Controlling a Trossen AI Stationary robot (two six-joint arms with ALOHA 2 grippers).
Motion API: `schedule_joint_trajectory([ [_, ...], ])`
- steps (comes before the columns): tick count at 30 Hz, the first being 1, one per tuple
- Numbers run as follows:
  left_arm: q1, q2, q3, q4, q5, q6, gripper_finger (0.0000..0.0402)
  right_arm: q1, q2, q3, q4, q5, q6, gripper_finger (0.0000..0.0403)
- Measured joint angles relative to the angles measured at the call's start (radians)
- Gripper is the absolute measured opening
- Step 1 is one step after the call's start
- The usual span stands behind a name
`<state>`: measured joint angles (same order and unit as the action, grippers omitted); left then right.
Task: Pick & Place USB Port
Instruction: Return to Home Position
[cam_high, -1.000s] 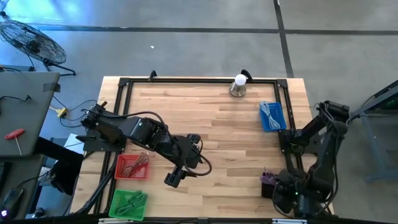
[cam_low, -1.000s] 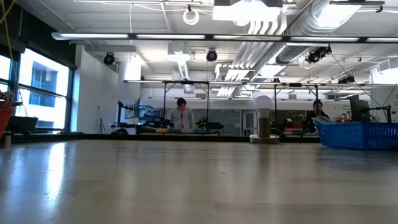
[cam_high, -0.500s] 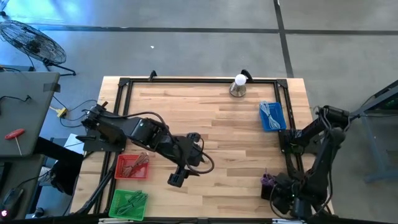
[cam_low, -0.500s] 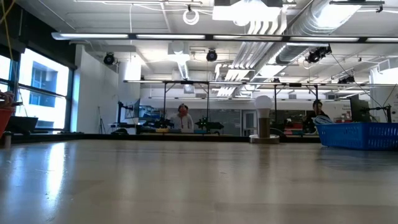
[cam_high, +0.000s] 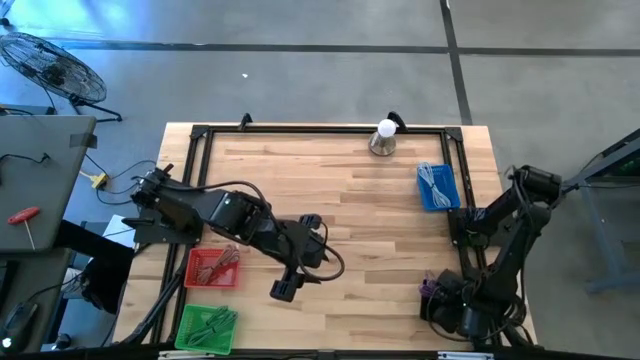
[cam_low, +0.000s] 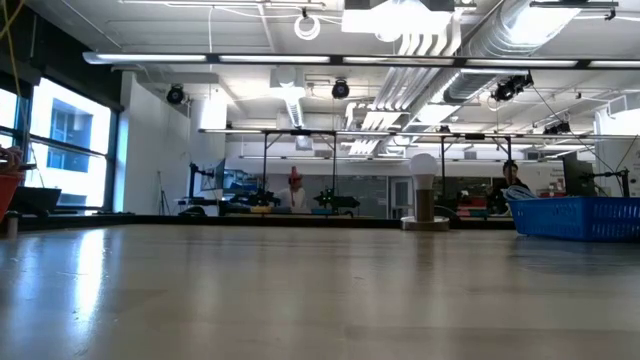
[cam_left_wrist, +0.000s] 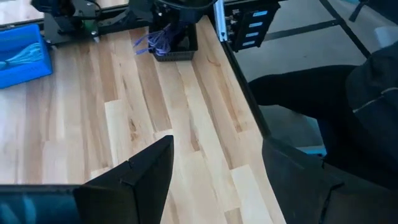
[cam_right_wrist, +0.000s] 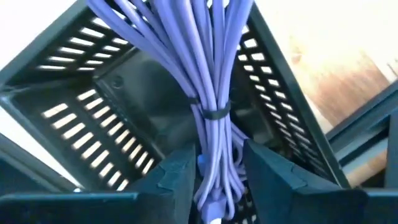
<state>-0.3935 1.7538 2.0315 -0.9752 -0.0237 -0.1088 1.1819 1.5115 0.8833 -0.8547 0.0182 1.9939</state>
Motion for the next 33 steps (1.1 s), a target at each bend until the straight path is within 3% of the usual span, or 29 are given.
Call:
schedule_joint_trajectory([
  [11,0.000,-0.006,0.000,-0.013,-0.110,0.027,0.0239,-0.011,-0.162,0.000,-0.007,-0.006,0.056,0.0132],
  [14,-0.002,-0.045,-0.001,-0.050,-0.120,0.029,0.0239,-0.011,-0.218,0.000,-0.039,0.092,0.014,0.0132],
  [18,-0.026,-0.115,0.001,-0.104,-0.240,0.026,0.0239,-0.026,-0.302,0.000,-0.023,0.362,-0.162,0.0133],
  [21,-0.047,-0.151,0.000,-0.154,-0.329,0.026,0.0239,-0.042,-0.359,0.000,0.105,0.593,-0.415,0.0133],
  [25,-0.053,-0.195,0.000,-0.222,-0.410,0.011,0.0239,-0.068,-0.413,0.000,0.375,0.766,-0.900,0.0133],
  [28,-0.052,-0.220,0.000,-0.261,-0.441,-0.021,0.0239,-0.099,-0.437,0.000,0.576,0.824,-1.320,0.0133],
  [33,-0.053,-0.260,0.000,-0.364,-0.466,-0.060,0.0239,-0.173,-0.448,0.000,0.822,0.824,-1.931,0.0133],
])
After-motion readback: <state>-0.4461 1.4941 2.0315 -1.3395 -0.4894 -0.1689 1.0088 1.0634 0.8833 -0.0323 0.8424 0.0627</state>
